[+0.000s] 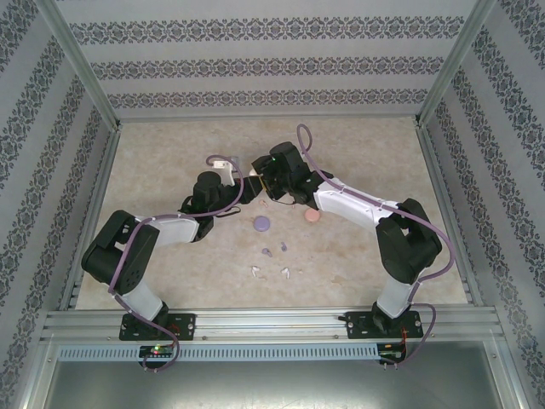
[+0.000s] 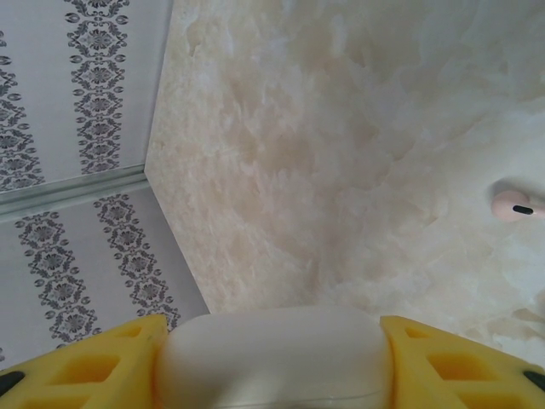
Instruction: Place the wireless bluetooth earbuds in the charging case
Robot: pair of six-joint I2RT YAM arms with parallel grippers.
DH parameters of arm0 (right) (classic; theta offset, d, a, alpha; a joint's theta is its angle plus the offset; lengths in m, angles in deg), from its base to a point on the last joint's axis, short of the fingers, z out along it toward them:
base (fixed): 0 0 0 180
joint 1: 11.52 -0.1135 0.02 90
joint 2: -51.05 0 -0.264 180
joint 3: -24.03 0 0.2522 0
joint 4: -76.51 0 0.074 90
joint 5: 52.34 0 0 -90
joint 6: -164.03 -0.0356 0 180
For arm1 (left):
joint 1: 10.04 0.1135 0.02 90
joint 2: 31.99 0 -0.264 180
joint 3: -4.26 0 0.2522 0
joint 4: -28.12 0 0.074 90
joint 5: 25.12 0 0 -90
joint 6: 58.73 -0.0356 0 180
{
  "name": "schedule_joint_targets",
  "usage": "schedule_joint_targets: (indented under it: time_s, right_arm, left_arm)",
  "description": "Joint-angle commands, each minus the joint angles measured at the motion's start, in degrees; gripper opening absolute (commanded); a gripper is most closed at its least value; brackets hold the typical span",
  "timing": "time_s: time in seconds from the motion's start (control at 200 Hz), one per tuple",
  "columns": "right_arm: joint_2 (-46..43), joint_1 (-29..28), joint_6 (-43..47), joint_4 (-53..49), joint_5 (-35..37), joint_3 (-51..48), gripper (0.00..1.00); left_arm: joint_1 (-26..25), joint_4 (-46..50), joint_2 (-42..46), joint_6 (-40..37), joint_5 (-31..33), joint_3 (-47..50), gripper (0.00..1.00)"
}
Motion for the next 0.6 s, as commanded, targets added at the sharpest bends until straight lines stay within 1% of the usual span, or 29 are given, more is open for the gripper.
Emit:
schedule_joint_targets:
  time_s: [0.0,0.13,0.205,0.255,0.325,0.365,0.485,0.595]
  right_arm:
    - [-0.1,0.4,-0.6,1.8,-0.8,-1.1,0.43]
    - [-0.2,0.5,-0.7,2.4,-0.8,-1.3,0.43]
    - [-0.1,0.5,-0.6,2.9,-1.2,-1.2,0.46]
    - [-0.4,0.7,-0.2,3.4,-1.3,-1.0,0.52]
    - [-1.2,1.3,1.2,4.2,-1.6,-1.0,0.67]
    - [-2.4,1.8,2.3,4.1,-1.4,-1.1,0.71]
    - [-8.4,4.2,6.8,3.0,-0.1,-3.7,0.76]
    - [-13.9,7.4,14.1,3.1,-2.9,-7.1,0.78]
  left_arm:
    - [-0.4,-1.9,-0.6,0.2,0.9,-1.4,0.19]
    - [-0.4,-1.3,-0.5,0.1,0.7,-1.8,0.07]
    - [-0.4,-0.7,-0.2,0.0,0.6,-2.0,0.00]
    - [-0.4,-0.2,0.0,-0.2,0.6,-2.2,0.00]
    - [-0.4,0.8,0.5,-0.5,0.5,-2.3,0.00]
    - [-0.4,1.5,1.0,-0.7,0.6,-2.3,0.00]
    - [-0.2,5.5,3.4,-3.1,-1.0,-3.0,0.00]
    - [0.4,10.2,5.6,-5.5,-6.1,-4.9,0.00]
